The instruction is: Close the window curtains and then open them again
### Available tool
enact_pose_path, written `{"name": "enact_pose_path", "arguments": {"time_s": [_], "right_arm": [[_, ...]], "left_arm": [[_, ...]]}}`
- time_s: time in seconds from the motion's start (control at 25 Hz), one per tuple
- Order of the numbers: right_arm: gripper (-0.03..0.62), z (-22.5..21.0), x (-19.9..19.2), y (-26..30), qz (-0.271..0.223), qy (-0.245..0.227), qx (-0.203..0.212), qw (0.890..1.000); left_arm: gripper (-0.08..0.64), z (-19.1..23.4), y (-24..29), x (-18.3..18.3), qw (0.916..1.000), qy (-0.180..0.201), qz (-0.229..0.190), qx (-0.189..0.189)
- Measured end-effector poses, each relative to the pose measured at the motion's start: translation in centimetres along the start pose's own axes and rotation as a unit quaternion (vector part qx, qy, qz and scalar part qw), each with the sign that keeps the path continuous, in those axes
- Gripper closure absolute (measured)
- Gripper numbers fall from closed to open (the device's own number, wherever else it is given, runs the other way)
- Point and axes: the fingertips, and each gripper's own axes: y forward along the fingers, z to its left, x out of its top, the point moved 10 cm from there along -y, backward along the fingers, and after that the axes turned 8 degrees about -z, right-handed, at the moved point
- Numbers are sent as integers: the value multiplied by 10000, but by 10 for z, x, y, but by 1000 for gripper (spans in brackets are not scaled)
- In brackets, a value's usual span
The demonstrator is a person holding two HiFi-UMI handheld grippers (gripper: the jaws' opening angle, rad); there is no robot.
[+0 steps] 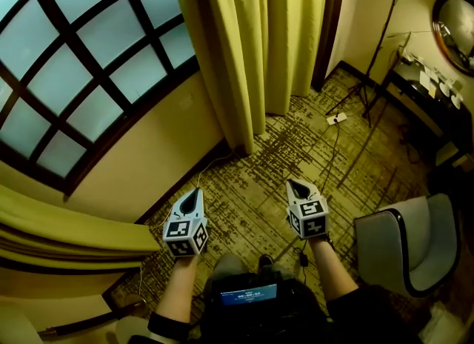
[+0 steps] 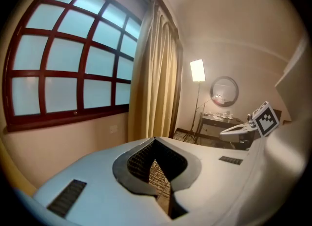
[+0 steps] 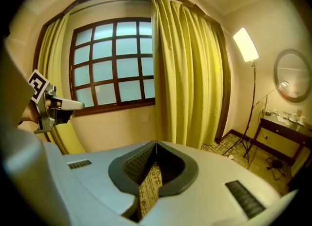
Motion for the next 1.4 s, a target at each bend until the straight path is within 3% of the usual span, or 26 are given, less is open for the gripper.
{"name": "enact_pose_path", "arguments": {"time_s": [0.24, 0.48, 0.8, 1.08, 1.4], "right_arm": [[574, -24, 17, 43, -46, 106, 2, 9999], [574, -36, 45, 102, 78, 95, 56, 9999], [574, -46, 87, 182, -13, -102, 67, 9999], [574, -43, 115, 226, -42, -267, 118, 9996], [574, -60, 143, 265, -70, -365, 429, 9984]], "left_arm": [[569, 10, 54, 22, 9998, 156, 6, -143], [569, 27, 124, 44, 9995, 36, 4, -299], [569, 60, 206, 79, 9975, 76, -334, -625], [569, 81, 251, 100, 9956, 26, -489, -801], [569, 71, 282, 119, 9972, -37, -337, -662]]}}
